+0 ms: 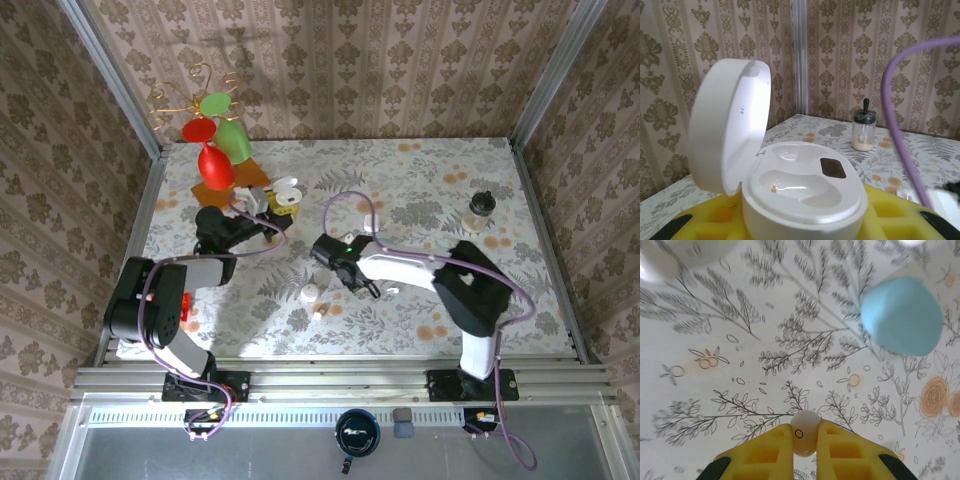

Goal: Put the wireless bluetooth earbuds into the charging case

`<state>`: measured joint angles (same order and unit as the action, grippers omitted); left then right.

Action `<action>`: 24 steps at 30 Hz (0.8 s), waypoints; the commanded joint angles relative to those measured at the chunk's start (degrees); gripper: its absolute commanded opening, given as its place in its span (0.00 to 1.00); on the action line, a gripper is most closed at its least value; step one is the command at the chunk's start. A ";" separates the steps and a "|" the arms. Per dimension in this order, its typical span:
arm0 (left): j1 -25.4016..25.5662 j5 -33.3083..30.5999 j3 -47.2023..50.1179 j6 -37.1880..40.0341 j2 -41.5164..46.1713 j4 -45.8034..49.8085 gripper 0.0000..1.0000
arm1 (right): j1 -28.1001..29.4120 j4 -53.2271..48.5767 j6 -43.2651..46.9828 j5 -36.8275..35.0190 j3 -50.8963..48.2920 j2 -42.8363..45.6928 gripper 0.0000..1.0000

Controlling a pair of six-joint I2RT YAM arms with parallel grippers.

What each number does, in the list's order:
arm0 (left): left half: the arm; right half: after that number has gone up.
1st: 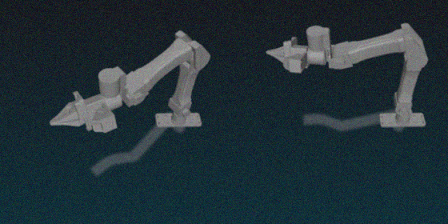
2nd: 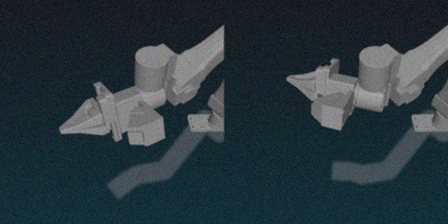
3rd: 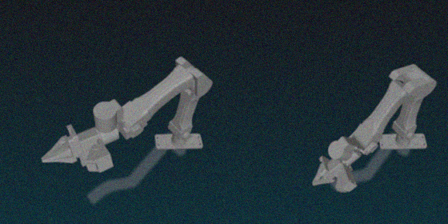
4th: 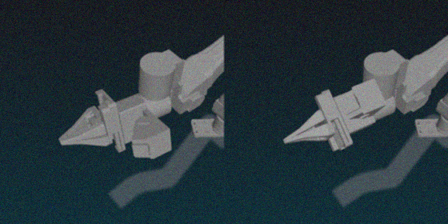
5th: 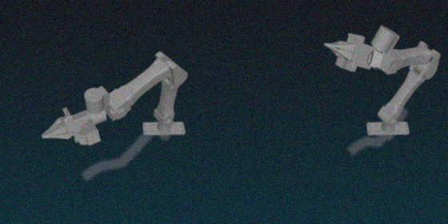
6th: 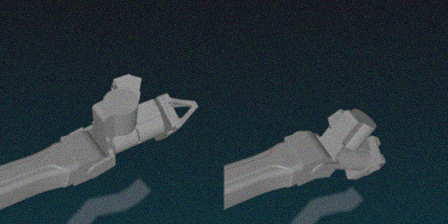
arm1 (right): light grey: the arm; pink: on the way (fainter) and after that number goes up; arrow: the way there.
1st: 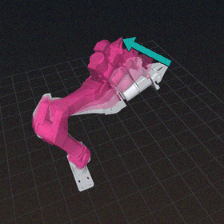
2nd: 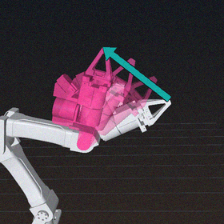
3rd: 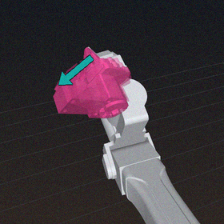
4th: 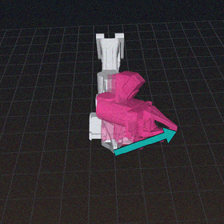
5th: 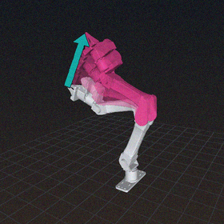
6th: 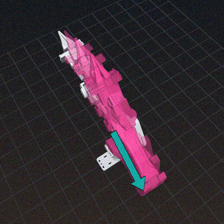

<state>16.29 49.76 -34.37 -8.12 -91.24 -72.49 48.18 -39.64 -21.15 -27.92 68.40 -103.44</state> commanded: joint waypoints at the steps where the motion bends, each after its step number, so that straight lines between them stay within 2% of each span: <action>1: 1.37 1.45 0.36 0.99 -0.15 -1.69 0.38 | -2.57 10.61 4.18 8.84 -3.82 9.09 0.14; 7: 4.73 3.31 -0.65 1.82 -0.56 -1.69 0.38 | -10.10 20.37 6.23 28.40 -9.52 23.16 0.15; 12: 7.26 5.33 -1.36 0.70 -0.62 -1.69 0.38 | -18.18 28.71 3.27 47.35 -12.94 32.71 0.15; 17: 9.46 9.09 -3.10 -0.36 -1.32 -1.63 0.38 | -22.49 35.31 0.38 62.77 -12.40 34.63 0.15; 21: 11.29 11.61 -4.74 -2.16 -2.35 -1.69 0.38 | -22.67 35.60 0.78 69.70 -8.55 32.94 0.14; 24: 11.44 11.78 -4.74 -2.68 -2.17 -1.69 0.38 | -22.61 33.81 2.27 71.50 -5.39 30.86 0.14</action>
<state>27.29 58.65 -37.67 -9.10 -93.06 -72.49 25.65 -6.85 -19.68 36.10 59.27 -70.96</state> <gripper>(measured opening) 0.379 0.142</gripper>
